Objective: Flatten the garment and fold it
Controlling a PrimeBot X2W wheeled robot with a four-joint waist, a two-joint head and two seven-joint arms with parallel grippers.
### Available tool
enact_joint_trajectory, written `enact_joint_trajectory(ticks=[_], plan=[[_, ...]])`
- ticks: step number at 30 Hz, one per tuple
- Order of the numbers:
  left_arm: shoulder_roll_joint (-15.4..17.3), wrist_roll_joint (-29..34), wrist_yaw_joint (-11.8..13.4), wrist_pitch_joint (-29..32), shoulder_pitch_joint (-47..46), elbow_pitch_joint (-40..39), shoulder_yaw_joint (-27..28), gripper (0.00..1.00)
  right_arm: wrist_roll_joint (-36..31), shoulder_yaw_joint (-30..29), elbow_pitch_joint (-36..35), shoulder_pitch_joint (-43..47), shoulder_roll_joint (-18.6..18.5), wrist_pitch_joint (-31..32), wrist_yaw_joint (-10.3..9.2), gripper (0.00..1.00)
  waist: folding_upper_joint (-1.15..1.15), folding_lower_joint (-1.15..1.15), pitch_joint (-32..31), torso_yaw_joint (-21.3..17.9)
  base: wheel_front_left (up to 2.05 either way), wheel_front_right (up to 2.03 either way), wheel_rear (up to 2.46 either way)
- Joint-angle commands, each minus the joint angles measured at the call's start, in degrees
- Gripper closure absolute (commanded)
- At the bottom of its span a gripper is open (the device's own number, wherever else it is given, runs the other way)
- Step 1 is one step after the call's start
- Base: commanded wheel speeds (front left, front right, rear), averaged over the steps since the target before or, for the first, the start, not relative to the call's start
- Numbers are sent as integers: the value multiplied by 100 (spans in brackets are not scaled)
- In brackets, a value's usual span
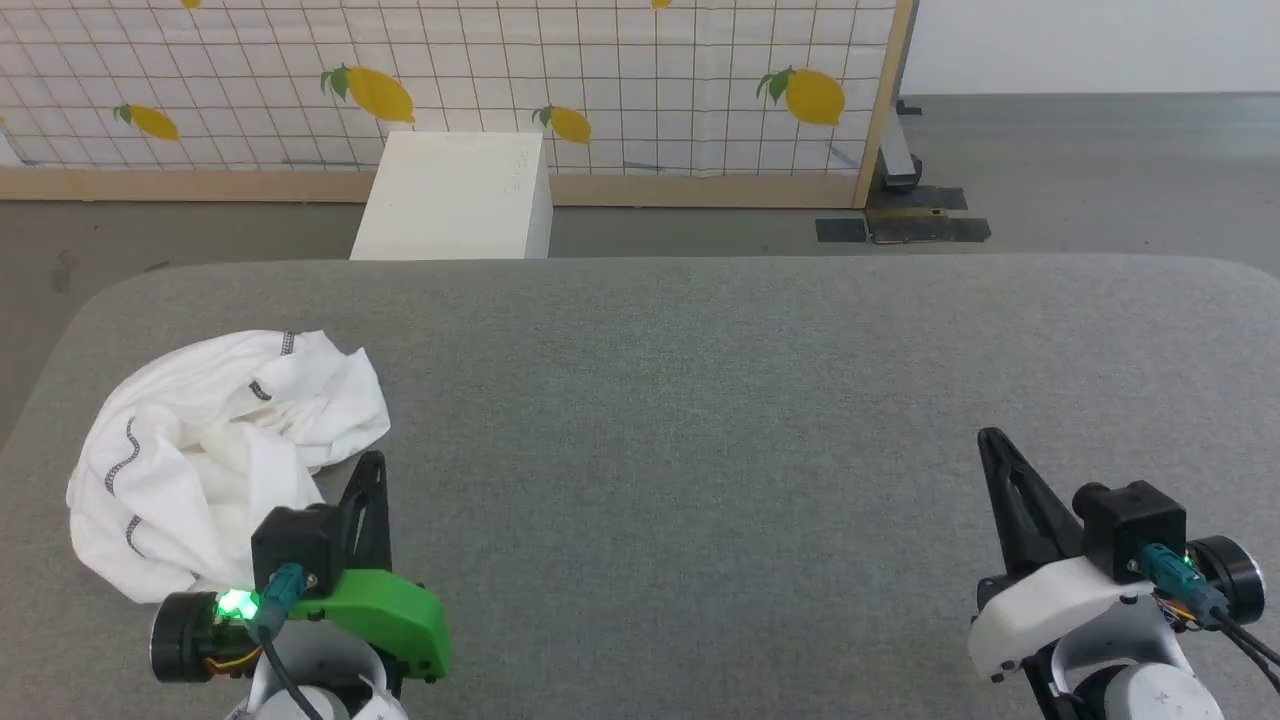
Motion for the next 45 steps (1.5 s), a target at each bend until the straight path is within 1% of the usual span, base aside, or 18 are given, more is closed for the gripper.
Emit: enact_joint_trajectory(ticks=[1,26,27,45], plan=[[-21,58,40,8,60,-15,26,100,-37,8,-30,53,4,-1,-9,100,0,0,0,0,0,0,0],[-21,58,40,8,60,-15,26,100,-37,8,-30,53,4,-1,-9,100,0,0,0,0,0,0,0],[0,-2,0,-1,0,0,-2,0,2,-1,0,0,0,-1,0,0,0,0,0,0,0,0,0],[-3,-141,38,-183,-29,169,-109,0,248,-49,134,81,0,-184,0,0,0,0,1,40,0,0,0]])
